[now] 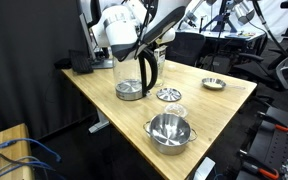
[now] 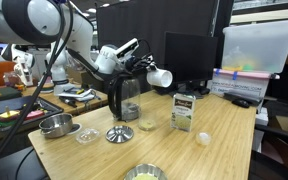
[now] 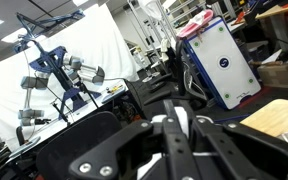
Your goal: Pour the contents from the white cup into the glass cup then put the white cup on the table
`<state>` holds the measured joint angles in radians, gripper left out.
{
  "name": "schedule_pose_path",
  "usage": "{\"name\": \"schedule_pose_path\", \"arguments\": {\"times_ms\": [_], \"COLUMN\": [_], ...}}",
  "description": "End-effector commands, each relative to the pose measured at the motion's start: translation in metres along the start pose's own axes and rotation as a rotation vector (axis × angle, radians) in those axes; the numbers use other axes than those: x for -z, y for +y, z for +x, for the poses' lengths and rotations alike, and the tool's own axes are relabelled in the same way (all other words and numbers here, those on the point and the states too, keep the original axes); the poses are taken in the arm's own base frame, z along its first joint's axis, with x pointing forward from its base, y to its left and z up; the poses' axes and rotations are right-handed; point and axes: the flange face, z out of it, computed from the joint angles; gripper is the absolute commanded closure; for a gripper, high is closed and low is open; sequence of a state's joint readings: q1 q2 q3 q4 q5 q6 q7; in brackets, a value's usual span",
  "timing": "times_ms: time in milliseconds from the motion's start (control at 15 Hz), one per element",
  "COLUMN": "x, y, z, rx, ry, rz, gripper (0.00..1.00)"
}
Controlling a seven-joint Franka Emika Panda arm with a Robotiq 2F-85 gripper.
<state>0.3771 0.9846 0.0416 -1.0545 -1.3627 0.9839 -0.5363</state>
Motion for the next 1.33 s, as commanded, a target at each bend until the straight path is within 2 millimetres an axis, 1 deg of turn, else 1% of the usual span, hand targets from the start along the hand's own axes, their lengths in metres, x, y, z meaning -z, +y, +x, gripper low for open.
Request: {"name": "schedule_pose_path", "arguments": {"times_ms": [0, 600, 933, 1267], "x": [-0.0001, -0.0006, -0.0018, -0.0088], "y": [-0.0128, -0.0129, -0.0122, -0.0149], "z": [0.0167, 0.0172, 0.0178, 0.0198], "rx": [0.025, 0.022, 0.026, 0.066], "ry": [-0.071, -0.04, 0.029, 0.082], "rz": [-0.066, -0.039, 0.045, 0.147], "gripper": [0.98, 0.98, 0.98, 0.98]}}
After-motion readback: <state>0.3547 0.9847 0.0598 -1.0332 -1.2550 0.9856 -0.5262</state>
